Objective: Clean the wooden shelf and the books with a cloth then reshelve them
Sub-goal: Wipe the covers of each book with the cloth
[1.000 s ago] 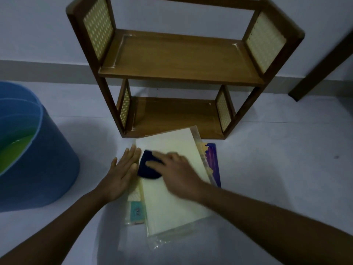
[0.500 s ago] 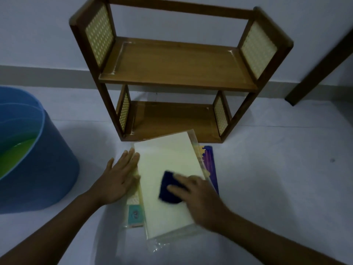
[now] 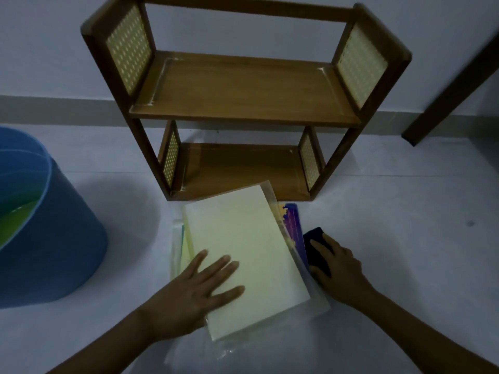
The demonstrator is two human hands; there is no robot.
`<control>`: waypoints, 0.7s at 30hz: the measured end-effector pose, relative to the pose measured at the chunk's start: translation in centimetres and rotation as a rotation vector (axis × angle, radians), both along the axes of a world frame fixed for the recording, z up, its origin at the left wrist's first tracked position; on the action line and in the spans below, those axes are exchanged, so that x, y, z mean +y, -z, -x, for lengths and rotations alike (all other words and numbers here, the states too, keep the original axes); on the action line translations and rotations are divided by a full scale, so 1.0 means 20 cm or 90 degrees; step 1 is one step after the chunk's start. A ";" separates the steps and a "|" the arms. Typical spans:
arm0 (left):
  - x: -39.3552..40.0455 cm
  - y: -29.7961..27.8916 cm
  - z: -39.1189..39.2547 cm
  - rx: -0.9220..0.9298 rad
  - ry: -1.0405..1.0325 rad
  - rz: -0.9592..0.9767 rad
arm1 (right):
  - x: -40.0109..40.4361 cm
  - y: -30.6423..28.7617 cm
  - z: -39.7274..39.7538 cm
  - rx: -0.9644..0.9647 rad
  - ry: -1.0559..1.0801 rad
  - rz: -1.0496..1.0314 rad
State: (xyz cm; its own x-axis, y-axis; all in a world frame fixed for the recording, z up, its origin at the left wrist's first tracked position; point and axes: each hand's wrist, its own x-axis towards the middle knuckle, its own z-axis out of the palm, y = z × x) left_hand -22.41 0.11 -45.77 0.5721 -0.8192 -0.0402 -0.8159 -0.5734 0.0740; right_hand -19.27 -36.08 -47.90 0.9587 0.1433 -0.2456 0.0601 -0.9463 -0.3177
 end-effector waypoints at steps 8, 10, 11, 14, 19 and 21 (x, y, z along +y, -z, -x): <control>-0.08 -0.39 -0.11 0.039 -0.143 0.484 | 0.12 -0.40 -0.06 0.162 0.061 -0.319; -0.09 -0.58 -0.15 0.093 -0.230 0.603 | 0.19 -0.51 -0.09 0.194 0.094 -0.369; -0.08 -0.68 -0.17 0.099 -0.262 0.634 | 0.24 -0.59 -0.12 0.143 0.079 -0.430; -0.05 -0.91 -0.17 0.100 -0.335 0.688 | 0.35 -0.84 -0.18 0.003 0.083 -0.587; 0.00 -0.93 -0.17 0.168 -0.374 0.757 | 0.41 -0.93 -0.21 -0.023 0.048 -0.644; 0.01 -0.89 -0.16 0.202 -0.403 0.769 | 0.43 -0.88 -0.17 -0.027 0.060 -0.598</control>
